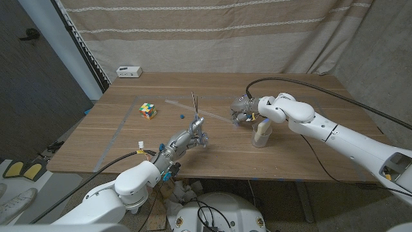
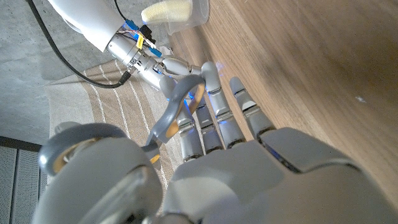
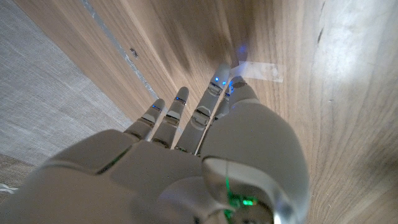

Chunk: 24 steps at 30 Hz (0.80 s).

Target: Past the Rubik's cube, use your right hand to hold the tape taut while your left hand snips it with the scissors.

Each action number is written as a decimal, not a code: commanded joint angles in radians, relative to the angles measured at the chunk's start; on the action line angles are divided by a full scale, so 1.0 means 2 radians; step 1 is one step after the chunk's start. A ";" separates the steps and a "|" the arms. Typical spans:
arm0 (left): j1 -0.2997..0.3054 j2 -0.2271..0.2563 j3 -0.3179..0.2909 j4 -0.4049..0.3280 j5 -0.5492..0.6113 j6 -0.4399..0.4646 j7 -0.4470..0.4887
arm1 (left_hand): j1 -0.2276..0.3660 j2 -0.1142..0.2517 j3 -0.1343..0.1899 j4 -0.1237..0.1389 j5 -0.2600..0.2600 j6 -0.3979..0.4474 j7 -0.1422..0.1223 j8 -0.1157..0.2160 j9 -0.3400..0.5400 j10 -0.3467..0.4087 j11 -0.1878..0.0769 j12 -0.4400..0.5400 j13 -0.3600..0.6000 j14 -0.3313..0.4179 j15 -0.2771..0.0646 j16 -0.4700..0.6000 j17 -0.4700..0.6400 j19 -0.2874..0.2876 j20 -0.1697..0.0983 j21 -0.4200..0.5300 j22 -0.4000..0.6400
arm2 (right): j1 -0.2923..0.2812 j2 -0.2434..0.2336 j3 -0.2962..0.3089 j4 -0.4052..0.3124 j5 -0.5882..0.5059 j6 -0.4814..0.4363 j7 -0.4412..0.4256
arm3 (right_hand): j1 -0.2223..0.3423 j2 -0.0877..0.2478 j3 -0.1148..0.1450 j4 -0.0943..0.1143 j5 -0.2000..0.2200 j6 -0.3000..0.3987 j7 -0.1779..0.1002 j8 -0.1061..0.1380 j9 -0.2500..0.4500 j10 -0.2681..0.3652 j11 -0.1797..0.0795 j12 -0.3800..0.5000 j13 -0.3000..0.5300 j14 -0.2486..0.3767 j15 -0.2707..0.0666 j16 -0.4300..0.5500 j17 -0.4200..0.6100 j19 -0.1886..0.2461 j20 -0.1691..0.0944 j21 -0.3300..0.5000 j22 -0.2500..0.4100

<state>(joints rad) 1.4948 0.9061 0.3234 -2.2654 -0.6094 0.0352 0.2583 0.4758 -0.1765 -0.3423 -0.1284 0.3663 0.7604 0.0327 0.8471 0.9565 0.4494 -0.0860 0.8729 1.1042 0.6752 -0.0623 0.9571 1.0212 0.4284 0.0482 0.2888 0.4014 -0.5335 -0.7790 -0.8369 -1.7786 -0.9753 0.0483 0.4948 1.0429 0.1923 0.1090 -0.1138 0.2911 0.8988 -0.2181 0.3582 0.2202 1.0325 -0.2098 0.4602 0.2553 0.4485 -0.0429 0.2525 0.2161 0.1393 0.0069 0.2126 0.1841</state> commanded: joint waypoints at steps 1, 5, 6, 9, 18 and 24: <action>0.004 -0.002 0.000 0.003 0.003 -0.007 0.000 | -0.001 0.004 -0.002 0.003 0.003 0.001 0.004 0.002 0.002 0.022 -0.018 0.348 0.067 0.004 -0.030 0.002 -0.001 0.005 -0.002 -0.001 0.001 | -0.011 -0.010 0.016 -0.011 0.034 0.013 -0.017 | 0.013 0.000 0.008 0.003 -0.001 0.011 0.002 0.006 0.008 0.020 0.002 0.014 0.015 0.007 -0.091 0.010 0.009 -0.001 0.009 -0.001 0.002; 0.005 -0.001 0.001 0.003 0.005 -0.008 -0.002 | 0.000 0.004 -0.002 0.003 0.003 0.001 0.004 0.002 0.003 0.024 -0.018 0.347 0.064 0.003 -0.030 0.002 -0.001 0.005 -0.002 -0.001 0.001 | -0.011 -0.010 0.016 -0.015 0.031 0.006 -0.005 | 0.020 -0.001 0.011 0.002 -0.003 0.001 0.002 0.002 0.009 0.012 0.001 0.012 0.020 0.005 -0.089 0.012 0.012 0.000 0.013 -0.001 0.002; 0.005 -0.001 0.001 0.004 0.004 -0.008 -0.003 | 0.000 0.004 -0.002 0.003 0.003 0.002 0.003 0.002 0.003 0.025 -0.018 0.347 0.064 0.004 -0.030 0.002 -0.002 0.006 -0.002 -0.001 0.001 | -0.011 -0.010 0.016 -0.015 0.031 0.006 -0.004 | 0.021 -0.001 0.012 0.003 -0.004 -0.002 0.003 0.001 0.009 0.009 0.001 0.011 0.021 0.004 -0.089 0.012 0.012 0.000 0.015 -0.001 0.002; 0.006 -0.002 0.001 0.003 0.006 -0.009 -0.001 | 0.001 0.005 -0.002 0.003 0.004 0.002 0.002 0.004 0.005 0.025 -0.019 0.348 0.065 0.005 -0.031 0.002 -0.003 0.006 -0.002 -0.001 0.001 | -0.010 -0.010 0.011 -0.016 0.016 0.001 0.000 | -0.011 -0.011 -0.002 0.028 -0.016 -0.064 0.000 -0.035 0.003 -0.049 0.003 -0.025 0.007 -0.018 -0.084 0.007 0.013 -0.003 0.022 -0.001 0.002; 0.010 -0.001 0.000 0.003 0.006 -0.011 -0.002 | 0.002 0.006 -0.001 0.003 0.005 0.004 0.002 0.004 0.005 0.026 -0.020 0.349 0.067 0.004 -0.031 0.005 -0.001 0.006 -0.002 -0.002 0.001 | -0.013 -0.008 0.007 -0.018 -0.004 -0.001 -0.008 | -0.047 -0.026 -0.027 0.041 -0.014 -0.099 -0.001 -0.061 -0.003 -0.050 0.011 -0.029 0.000 -0.008 -0.080 0.008 0.008 0.003 0.026 0.000 0.002; 0.011 0.000 -0.002 0.003 0.006 -0.012 -0.002 | 0.002 0.006 -0.001 0.003 0.005 0.005 0.000 0.005 0.005 0.028 -0.020 0.350 0.067 0.005 -0.032 0.004 -0.005 0.006 -0.002 -0.003 0.001 | -0.015 -0.009 0.004 -0.020 -0.019 -0.002 -0.013 | -0.060 -0.030 -0.037 0.044 -0.010 -0.111 -0.001 -0.070 -0.006 -0.037 0.014 -0.027 -0.006 0.005 -0.079 0.010 0.006 0.010 0.023 0.002 0.001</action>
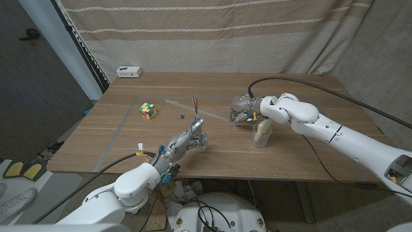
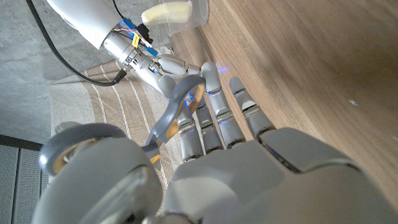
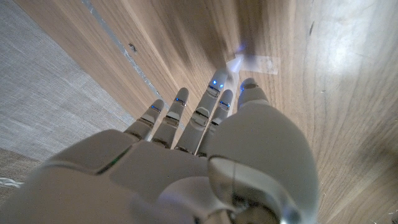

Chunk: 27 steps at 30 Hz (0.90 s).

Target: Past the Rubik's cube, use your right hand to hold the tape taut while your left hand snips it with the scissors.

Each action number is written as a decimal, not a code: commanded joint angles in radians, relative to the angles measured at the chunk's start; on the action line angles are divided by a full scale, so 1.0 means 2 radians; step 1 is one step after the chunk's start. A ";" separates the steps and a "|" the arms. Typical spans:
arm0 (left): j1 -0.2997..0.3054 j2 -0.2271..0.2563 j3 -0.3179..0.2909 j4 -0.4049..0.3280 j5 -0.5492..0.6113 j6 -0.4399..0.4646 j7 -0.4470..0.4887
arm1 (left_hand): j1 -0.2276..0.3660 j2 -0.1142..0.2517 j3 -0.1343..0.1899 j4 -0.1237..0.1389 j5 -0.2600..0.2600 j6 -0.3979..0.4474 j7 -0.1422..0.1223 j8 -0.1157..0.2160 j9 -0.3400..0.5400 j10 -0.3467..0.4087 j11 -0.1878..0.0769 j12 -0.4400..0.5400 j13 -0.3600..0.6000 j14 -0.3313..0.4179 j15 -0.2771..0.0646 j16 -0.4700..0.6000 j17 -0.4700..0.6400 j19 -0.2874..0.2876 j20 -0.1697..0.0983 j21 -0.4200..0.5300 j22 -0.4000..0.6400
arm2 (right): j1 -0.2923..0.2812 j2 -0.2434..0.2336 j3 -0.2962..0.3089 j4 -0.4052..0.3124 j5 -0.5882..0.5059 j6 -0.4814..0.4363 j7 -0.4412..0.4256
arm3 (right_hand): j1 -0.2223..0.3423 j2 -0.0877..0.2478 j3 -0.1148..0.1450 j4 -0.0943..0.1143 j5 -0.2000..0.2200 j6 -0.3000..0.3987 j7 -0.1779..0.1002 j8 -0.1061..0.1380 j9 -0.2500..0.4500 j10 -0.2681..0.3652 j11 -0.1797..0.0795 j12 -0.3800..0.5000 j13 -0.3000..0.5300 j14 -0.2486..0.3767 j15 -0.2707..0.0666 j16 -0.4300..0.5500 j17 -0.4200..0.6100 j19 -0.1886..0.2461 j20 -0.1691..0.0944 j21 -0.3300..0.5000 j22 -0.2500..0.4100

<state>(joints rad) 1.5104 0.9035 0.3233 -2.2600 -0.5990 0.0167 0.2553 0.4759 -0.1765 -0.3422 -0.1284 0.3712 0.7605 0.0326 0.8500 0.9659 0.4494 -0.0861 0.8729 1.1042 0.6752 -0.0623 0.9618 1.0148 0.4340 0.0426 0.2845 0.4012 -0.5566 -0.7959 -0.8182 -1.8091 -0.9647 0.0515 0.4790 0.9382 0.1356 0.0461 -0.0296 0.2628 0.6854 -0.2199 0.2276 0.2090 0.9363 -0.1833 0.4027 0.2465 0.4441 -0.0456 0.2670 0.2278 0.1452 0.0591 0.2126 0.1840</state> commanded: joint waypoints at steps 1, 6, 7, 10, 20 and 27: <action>0.004 0.002 -0.002 0.001 0.001 -0.004 -0.002 | 0.002 0.006 -0.001 0.003 0.003 0.006 0.001 0.003 -0.001 0.028 -0.019 0.350 0.067 0.005 -0.032 0.002 -0.001 0.004 0.000 0.000 0.001 | -0.003 0.000 -0.005 -0.005 -0.026 -0.004 -0.004 | -0.008 -0.002 -0.006 0.002 0.005 -0.005 0.000 -0.005 0.000 0.012 0.000 0.002 -0.002 0.008 -0.077 0.003 0.000 0.009 -0.004 0.002 0.001; 0.005 0.002 -0.002 0.001 0.001 -0.006 -0.004 | 0.002 0.007 -0.001 0.004 0.004 0.006 0.002 0.004 0.001 0.029 -0.019 0.350 0.067 0.006 -0.031 0.003 -0.001 0.004 0.000 -0.001 0.002 | -0.004 0.000 -0.010 -0.006 -0.042 -0.002 -0.005 | -0.013 -0.004 -0.010 0.003 0.006 -0.004 0.000 -0.005 -0.001 0.014 -0.001 0.002 -0.003 0.011 -0.077 0.003 -0.001 0.012 -0.008 0.003 0.001; 0.005 0.002 -0.002 0.002 0.000 -0.007 -0.005 | 0.002 0.007 -0.001 0.004 0.004 0.006 0.002 0.004 0.001 0.029 -0.020 0.350 0.067 0.005 -0.031 0.004 0.000 0.004 0.001 -0.001 0.002 | -0.004 0.000 -0.011 -0.007 -0.046 -0.001 -0.004 | -0.014 -0.004 -0.011 0.004 0.006 -0.004 0.000 -0.005 -0.001 0.015 -0.001 0.002 -0.003 0.012 -0.077 0.003 -0.001 0.013 -0.008 0.003 0.001; 0.006 0.002 -0.003 0.002 0.000 -0.007 -0.005 | 0.002 0.007 -0.001 0.004 0.004 0.005 0.001 0.004 0.002 0.030 -0.020 0.350 0.067 0.005 -0.031 0.004 0.000 0.004 0.001 -0.001 0.002 | -0.006 0.001 -0.011 -0.007 -0.049 -0.001 -0.007 | -0.018 -0.004 -0.013 0.005 0.007 0.001 0.000 -0.004 -0.001 0.018 0.000 0.003 -0.005 0.015 -0.077 0.004 -0.001 0.015 -0.010 0.004 0.002; 0.005 0.000 -0.002 0.003 0.001 -0.009 -0.005 | 0.001 0.007 -0.001 0.005 0.005 0.005 0.000 0.004 0.003 0.030 -0.020 0.350 0.067 0.006 -0.032 0.004 -0.003 0.004 0.000 -0.002 0.002 | -0.010 0.000 -0.013 -0.002 -0.062 0.007 -0.019 | -0.024 -0.003 -0.019 0.005 0.011 0.021 0.000 0.001 -0.002 0.030 -0.005 0.008 -0.004 0.024 -0.079 0.005 -0.003 0.021 -0.016 0.005 0.002; 0.004 -0.002 0.000 0.003 0.002 -0.009 -0.006 | 0.001 0.007 -0.001 0.006 0.006 0.008 0.001 0.005 0.002 0.032 -0.020 0.350 0.067 0.008 -0.033 0.005 -0.003 0.005 0.000 -0.002 0.002 | -0.011 0.000 -0.014 0.004 -0.069 0.012 -0.031 | -0.018 0.001 -0.019 -0.002 0.016 0.045 0.000 0.007 -0.002 0.038 -0.009 0.015 0.003 0.028 -0.080 0.005 -0.005 0.026 -0.022 0.005 0.002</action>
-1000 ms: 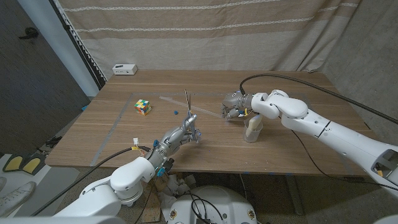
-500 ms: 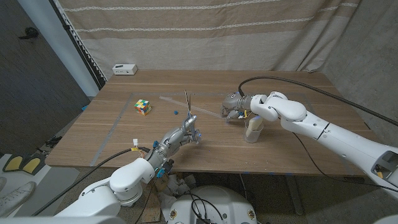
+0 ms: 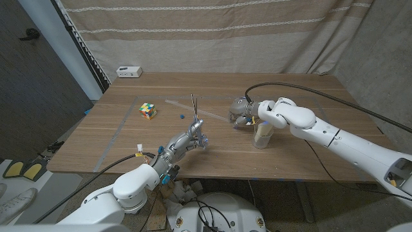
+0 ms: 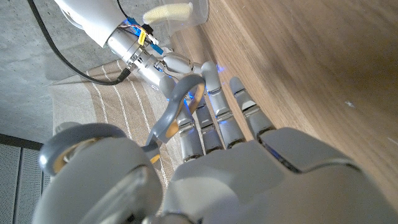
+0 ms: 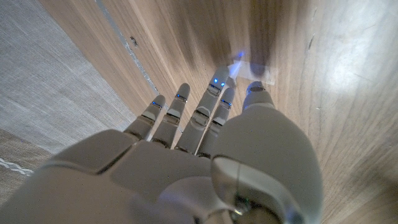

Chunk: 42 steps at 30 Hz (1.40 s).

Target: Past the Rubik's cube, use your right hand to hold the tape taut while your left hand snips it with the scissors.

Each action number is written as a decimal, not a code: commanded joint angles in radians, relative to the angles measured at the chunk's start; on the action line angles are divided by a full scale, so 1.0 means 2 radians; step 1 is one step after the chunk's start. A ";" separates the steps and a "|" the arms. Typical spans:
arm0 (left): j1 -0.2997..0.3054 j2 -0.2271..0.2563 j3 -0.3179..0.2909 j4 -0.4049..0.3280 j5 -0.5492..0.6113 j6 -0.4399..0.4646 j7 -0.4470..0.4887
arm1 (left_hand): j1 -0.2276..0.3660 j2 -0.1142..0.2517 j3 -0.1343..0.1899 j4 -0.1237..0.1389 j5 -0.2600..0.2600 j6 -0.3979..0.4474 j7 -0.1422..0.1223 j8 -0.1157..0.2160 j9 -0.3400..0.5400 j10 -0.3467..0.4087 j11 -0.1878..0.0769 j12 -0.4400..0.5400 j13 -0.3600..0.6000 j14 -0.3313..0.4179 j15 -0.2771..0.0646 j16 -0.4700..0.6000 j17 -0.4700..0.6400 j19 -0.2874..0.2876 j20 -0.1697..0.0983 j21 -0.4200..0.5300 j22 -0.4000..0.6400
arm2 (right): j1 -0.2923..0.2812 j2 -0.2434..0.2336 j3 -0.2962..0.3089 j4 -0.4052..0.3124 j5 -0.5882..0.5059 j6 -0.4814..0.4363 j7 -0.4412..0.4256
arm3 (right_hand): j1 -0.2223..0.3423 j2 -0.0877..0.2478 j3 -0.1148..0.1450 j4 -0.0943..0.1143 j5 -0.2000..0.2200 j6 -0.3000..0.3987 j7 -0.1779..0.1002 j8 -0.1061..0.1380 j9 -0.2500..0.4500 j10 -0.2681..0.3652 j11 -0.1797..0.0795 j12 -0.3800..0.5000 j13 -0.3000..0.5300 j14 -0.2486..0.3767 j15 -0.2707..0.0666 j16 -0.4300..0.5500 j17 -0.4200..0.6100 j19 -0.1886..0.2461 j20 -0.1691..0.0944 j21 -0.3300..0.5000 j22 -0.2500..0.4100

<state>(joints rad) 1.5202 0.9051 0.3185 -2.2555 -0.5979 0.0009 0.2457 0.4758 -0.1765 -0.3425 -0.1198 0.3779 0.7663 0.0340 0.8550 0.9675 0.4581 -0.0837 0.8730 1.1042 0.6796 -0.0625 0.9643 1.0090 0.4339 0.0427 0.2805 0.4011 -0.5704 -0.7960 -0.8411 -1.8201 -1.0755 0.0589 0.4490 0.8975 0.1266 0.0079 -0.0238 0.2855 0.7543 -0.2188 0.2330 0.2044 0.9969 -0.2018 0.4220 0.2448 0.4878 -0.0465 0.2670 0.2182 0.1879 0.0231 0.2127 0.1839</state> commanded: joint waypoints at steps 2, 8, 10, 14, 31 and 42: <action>-0.001 -0.002 0.002 -0.001 0.002 -0.001 -0.001 | 0.002 0.007 -0.001 0.001 0.002 0.005 0.000 0.003 0.002 0.029 -0.022 0.350 0.067 0.005 -0.033 0.005 0.001 0.005 0.000 -0.001 0.002 | -0.004 0.001 -0.002 0.012 -0.014 0.008 -0.017 | 0.007 0.008 0.001 -0.008 0.006 0.018 -0.001 0.005 0.000 0.006 -0.001 0.006 0.007 0.006 -0.081 0.004 0.000 0.005 -0.005 0.005 0.002; 0.000 -0.001 0.001 -0.003 0.001 0.001 0.000 | 0.001 0.007 -0.001 0.002 0.003 0.006 -0.001 0.004 0.004 0.030 -0.022 0.350 0.067 0.006 -0.032 0.005 -0.002 0.006 0.000 -0.001 0.003 | -0.004 0.001 0.000 0.016 -0.013 0.009 -0.027 | 0.029 0.018 0.010 -0.021 0.010 0.028 -0.002 0.005 -0.001 0.004 -0.003 0.007 0.013 0.005 -0.083 0.003 0.000 0.008 -0.008 0.005 0.003; -0.002 -0.001 0.002 -0.001 0.000 -0.001 -0.004 | 0.001 0.007 -0.001 0.002 0.003 0.006 0.000 0.004 0.003 0.030 -0.023 0.350 0.067 0.005 -0.033 0.006 0.002 0.006 -0.001 -0.001 0.003 | -0.005 0.001 0.000 0.018 -0.012 0.010 -0.033 | 0.039 0.023 0.015 -0.027 0.012 0.030 -0.002 0.004 -0.001 0.005 -0.003 0.006 0.011 0.004 -0.083 0.003 0.000 0.010 -0.009 0.005 0.003; -0.004 -0.002 0.003 0.000 0.002 0.001 -0.002 | 0.001 0.007 -0.001 0.002 0.003 0.006 -0.001 0.004 0.003 0.031 -0.022 0.350 0.067 0.005 -0.032 0.006 0.000 0.006 -0.001 -0.002 0.003 | -0.007 -0.001 0.001 0.020 -0.011 0.012 -0.043 | 0.064 0.031 0.028 -0.037 0.013 0.041 -0.002 0.006 0.000 0.006 -0.004 0.006 0.013 0.005 -0.087 0.004 0.002 0.013 -0.014 0.006 0.003; -0.008 -0.005 0.006 0.003 0.003 -0.003 -0.004 | 0.001 0.007 -0.001 0.003 0.004 0.005 -0.001 0.005 0.005 0.030 -0.021 0.350 0.068 0.005 -0.033 0.007 -0.001 0.007 -0.001 -0.003 0.003 | -0.008 -0.003 0.007 0.020 0.013 0.022 -0.042 | 0.116 0.031 0.052 -0.044 0.005 0.111 0.005 0.027 0.006 0.035 0.000 0.031 0.044 0.008 -0.091 0.019 0.019 0.010 -0.015 0.005 0.006; -0.006 -0.007 0.006 0.003 0.003 -0.003 0.000 | 0.001 0.008 -0.001 0.004 0.005 0.005 -0.003 0.006 0.006 0.031 -0.021 0.350 0.068 0.003 -0.033 0.007 -0.002 0.008 -0.002 -0.004 0.003 | -0.017 -0.004 0.025 0.029 0.047 0.033 -0.101 | 0.134 0.032 0.064 -0.045 0.003 0.117 0.014 0.037 0.018 0.028 0.003 0.042 0.066 0.023 -0.094 0.036 0.037 0.009 -0.012 0.006 0.007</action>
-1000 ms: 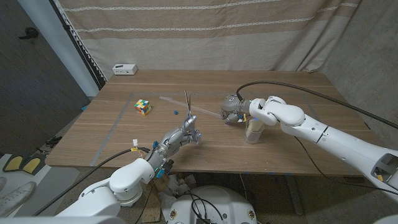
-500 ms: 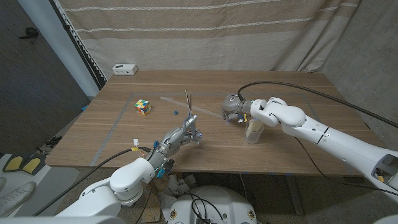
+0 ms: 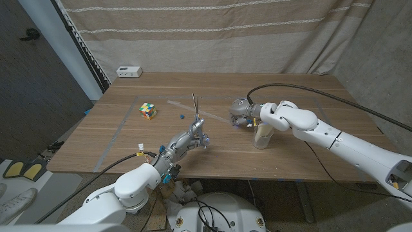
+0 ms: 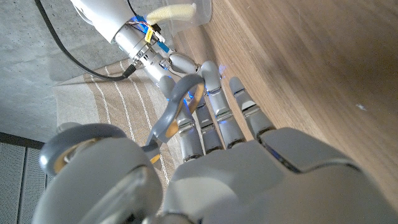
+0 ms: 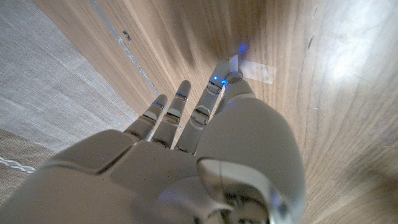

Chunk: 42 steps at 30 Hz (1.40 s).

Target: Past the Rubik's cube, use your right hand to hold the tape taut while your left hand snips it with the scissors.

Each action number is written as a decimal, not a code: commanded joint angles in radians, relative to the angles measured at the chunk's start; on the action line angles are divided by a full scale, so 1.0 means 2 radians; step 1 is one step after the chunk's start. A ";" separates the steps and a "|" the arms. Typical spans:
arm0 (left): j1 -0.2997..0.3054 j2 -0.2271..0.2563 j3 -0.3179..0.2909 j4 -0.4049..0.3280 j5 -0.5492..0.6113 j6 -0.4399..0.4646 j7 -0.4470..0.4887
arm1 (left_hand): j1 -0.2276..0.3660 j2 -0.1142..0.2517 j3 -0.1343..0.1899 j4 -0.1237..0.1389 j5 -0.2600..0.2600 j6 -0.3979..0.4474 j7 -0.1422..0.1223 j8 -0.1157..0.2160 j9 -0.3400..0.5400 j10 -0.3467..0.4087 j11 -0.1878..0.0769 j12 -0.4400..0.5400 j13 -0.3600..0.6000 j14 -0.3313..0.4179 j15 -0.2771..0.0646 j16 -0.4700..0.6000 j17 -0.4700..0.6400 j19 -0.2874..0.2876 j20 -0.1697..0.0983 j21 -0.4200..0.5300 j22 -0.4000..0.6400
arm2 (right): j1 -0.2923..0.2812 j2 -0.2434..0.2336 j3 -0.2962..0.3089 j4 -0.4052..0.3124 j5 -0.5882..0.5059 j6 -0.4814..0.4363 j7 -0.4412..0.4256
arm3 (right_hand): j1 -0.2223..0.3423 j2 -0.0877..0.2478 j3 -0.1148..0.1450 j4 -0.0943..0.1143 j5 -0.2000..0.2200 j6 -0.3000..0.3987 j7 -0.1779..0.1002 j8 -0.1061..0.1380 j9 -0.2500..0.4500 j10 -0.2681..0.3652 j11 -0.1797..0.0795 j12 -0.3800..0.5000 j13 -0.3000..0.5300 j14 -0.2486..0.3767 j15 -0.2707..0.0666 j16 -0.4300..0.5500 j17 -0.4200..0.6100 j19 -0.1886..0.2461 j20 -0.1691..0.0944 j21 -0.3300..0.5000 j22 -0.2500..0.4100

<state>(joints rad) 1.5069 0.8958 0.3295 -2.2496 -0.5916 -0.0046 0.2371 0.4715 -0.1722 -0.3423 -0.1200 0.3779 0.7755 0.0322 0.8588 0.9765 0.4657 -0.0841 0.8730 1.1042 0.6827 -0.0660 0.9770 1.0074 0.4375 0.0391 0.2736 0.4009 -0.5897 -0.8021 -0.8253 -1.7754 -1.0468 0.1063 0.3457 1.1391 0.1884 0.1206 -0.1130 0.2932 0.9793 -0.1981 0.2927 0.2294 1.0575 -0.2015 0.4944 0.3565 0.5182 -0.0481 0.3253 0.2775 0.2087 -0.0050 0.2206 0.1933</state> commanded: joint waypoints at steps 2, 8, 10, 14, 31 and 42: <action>0.001 -0.002 0.000 0.001 0.000 -0.001 0.003 | 0.003 0.005 -0.001 0.004 0.005 0.001 -0.002 0.004 0.001 0.028 -0.021 0.350 0.068 0.002 -0.032 0.001 -0.001 0.006 0.000 0.000 0.003 | -0.010 -0.002 0.021 0.006 0.039 0.011 -0.062 | 0.018 0.000 0.011 -0.001 -0.002 0.008 0.007 0.012 0.008 -0.001 0.003 0.011 0.017 0.012 -0.093 0.011 0.012 -0.002 0.003 0.003 0.003; 0.000 -0.004 0.002 0.003 0.001 -0.001 0.005 | 0.004 0.006 -0.001 0.004 0.005 0.002 -0.002 0.004 0.000 0.029 -0.021 0.350 0.068 0.001 -0.032 0.001 -0.001 0.006 0.000 -0.001 0.003 | -0.016 -0.006 0.032 0.002 0.053 0.019 -0.096 | 0.024 -0.002 0.015 -0.002 -0.004 0.008 0.017 0.017 0.013 -0.002 0.009 0.018 0.028 0.016 -0.094 0.017 0.020 0.002 0.004 0.004 0.003; 0.000 -0.005 0.002 0.003 0.001 -0.002 0.005 | 0.004 0.006 -0.001 0.004 0.005 0.001 -0.002 0.004 0.002 0.028 -0.021 0.350 0.068 0.001 -0.033 0.001 -0.002 0.006 0.000 -0.001 0.003 | -0.018 -0.007 0.035 -0.001 0.055 0.020 -0.104 | 0.026 -0.003 0.016 -0.002 -0.005 0.010 0.020 0.019 0.015 -0.002 0.009 0.020 0.031 0.017 -0.094 0.019 0.023 0.003 0.005 0.005 0.003; 0.000 -0.004 0.002 0.003 0.002 -0.001 0.005 | 0.004 0.006 -0.001 0.004 0.005 0.001 -0.003 0.004 0.001 0.028 -0.021 0.350 0.068 0.000 -0.032 0.001 -0.002 0.006 0.001 -0.001 0.003 | -0.019 -0.007 0.038 -0.002 0.060 0.017 -0.107 | 0.028 -0.003 0.017 -0.002 -0.006 0.010 0.021 0.021 0.017 -0.002 0.010 0.022 0.035 0.019 -0.094 0.020 0.025 0.005 0.006 0.006 0.003; -0.008 -0.002 0.001 0.006 -0.004 0.003 -0.002 | 0.004 0.006 -0.001 0.005 0.006 0.002 -0.004 0.006 0.003 0.028 -0.022 0.350 0.068 -0.001 -0.033 0.001 -0.004 0.005 0.001 -0.003 0.003 | -0.014 -0.004 0.030 0.005 0.052 0.007 -0.097 | -0.042 -0.023 -0.019 0.040 -0.018 -0.093 0.015 -0.010 0.030 -0.040 0.003 0.024 0.060 -0.016 -0.088 0.025 0.058 0.008 0.020 0.006 0.002; -0.014 0.000 0.002 0.011 -0.008 0.004 -0.009 | 0.004 0.005 -0.001 0.005 0.006 0.002 -0.004 0.005 0.003 0.027 -0.020 0.350 0.068 -0.001 -0.032 0.001 -0.005 0.005 0.001 -0.004 0.004 | -0.014 -0.010 0.037 -0.017 0.058 -0.005 -0.069 | -0.069 -0.026 -0.034 0.052 -0.013 -0.098 0.020 -0.014 0.027 -0.032 0.003 0.021 0.049 -0.018 -0.086 0.025 0.060 0.005 0.026 0.004 0.001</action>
<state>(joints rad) 1.4900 0.8917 0.3331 -2.2363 -0.6003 0.0008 0.2320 0.4783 -0.1662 -0.3425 -0.1197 0.3859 0.7772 0.0302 0.8664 0.9796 0.4693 -0.0807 0.8731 1.1042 0.6827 -0.0660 0.9761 0.9953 0.4393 0.0373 0.2697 0.4063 -0.6195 -0.8128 -0.7604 -1.7762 -0.9421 0.1149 0.1641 1.0157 0.1348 0.0594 -0.0080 0.2603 0.7889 -0.1590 0.2694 0.2830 0.9808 -0.1965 0.5373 0.4565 0.4816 -0.0484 0.3773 0.3922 0.2180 0.0398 0.2274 0.1930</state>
